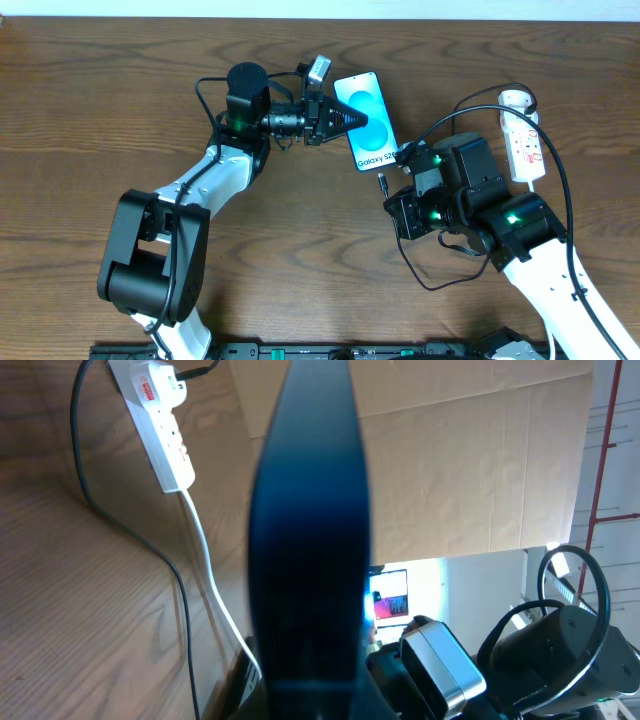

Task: Plug charger to phone and switch on socket
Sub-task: 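Lift the plug with the right gripper toward the phone's bottom port, then push the plug into the phone port held by the left gripper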

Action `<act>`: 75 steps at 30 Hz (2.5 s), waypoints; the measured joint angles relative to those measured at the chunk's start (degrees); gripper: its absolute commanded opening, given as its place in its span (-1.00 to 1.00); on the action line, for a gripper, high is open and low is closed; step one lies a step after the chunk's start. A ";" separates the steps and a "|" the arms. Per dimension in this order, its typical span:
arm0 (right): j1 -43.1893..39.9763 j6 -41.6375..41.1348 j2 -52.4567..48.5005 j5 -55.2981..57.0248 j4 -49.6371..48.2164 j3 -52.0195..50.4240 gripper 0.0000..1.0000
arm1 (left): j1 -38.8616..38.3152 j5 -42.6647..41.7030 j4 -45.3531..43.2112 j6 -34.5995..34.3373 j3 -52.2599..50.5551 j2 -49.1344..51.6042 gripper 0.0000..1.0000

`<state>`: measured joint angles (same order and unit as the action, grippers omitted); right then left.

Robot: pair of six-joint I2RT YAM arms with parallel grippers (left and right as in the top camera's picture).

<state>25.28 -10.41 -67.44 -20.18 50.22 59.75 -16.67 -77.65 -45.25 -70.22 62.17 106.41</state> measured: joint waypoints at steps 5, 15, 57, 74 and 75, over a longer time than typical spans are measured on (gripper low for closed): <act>0.02 0.66 0.00 0.00 -0.83 0.00 -0.98 | 0.00 -0.02 0.02 0.04 0.00 0.00 -0.85; 0.02 0.87 0.00 0.00 -1.40 0.00 -0.97 | 0.00 -0.07 0.68 1.51 0.00 0.00 -0.85; 0.04 0.85 -0.11 1.20 -11.56 -1.07 -0.98 | 0.98 0.04 0.39 3.23 0.00 0.00 -0.85; 0.22 0.81 -1.95 2.54 -21.35 -2.29 -0.98 | 0.26 1.51 -0.02 6.19 1.09 -0.02 -0.85; 0.33 0.81 -1.95 2.75 -21.35 -2.29 -0.98 | 0.24 1.49 -0.02 6.43 1.09 0.00 -0.85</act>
<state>25.61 -9.61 -69.38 -17.43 28.86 57.45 -16.43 -76.16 -45.28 -63.79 63.26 106.41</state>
